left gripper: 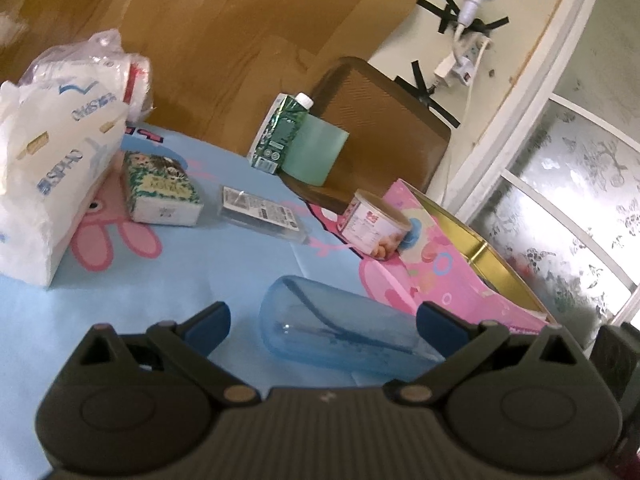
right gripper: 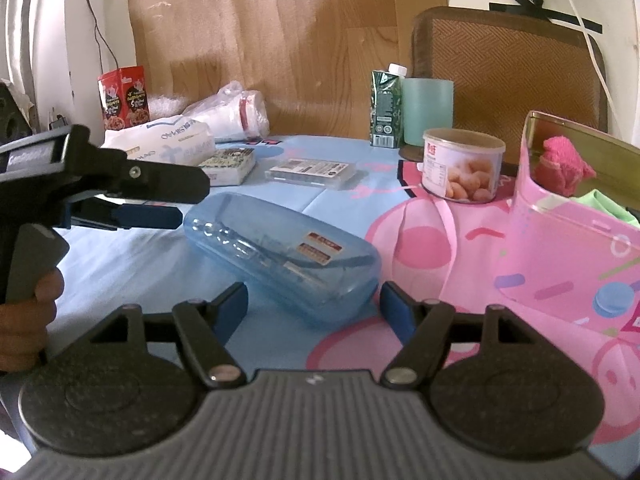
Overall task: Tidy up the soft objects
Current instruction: 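Close the left gripper on the clear blue case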
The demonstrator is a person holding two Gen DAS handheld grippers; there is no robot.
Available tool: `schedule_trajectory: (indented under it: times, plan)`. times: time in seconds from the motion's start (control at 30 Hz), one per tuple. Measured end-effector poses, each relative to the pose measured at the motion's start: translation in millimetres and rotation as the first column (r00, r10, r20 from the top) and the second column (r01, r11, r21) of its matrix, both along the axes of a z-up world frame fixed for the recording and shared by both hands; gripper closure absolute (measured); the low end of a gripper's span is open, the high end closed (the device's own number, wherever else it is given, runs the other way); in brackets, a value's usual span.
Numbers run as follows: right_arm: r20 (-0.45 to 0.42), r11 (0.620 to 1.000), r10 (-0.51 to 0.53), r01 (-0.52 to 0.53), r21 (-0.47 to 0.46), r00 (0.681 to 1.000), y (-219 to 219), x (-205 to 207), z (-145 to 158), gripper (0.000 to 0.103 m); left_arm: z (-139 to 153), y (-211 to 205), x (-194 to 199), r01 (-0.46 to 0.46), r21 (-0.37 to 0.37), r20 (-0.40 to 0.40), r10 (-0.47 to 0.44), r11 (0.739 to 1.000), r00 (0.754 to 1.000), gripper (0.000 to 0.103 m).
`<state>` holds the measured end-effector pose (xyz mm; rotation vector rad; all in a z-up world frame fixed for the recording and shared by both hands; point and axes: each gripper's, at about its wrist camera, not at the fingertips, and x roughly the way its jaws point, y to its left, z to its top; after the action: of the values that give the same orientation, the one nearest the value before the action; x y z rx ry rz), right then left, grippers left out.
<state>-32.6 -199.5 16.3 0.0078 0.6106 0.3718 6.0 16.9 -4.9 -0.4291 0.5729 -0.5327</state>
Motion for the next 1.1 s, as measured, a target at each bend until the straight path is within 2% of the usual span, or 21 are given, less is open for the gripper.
schedule_trajectory:
  times: [1.1]
  plan:
    - [-0.010, 0.999, 0.010, -0.010, 0.033, 1.000, -2.6, 0.8, 0.1, 0.026, -1.7, -5.0, 1.8, 0.021, 0.012, -0.015, -0.021, 1.000, 1.000, 0.000]
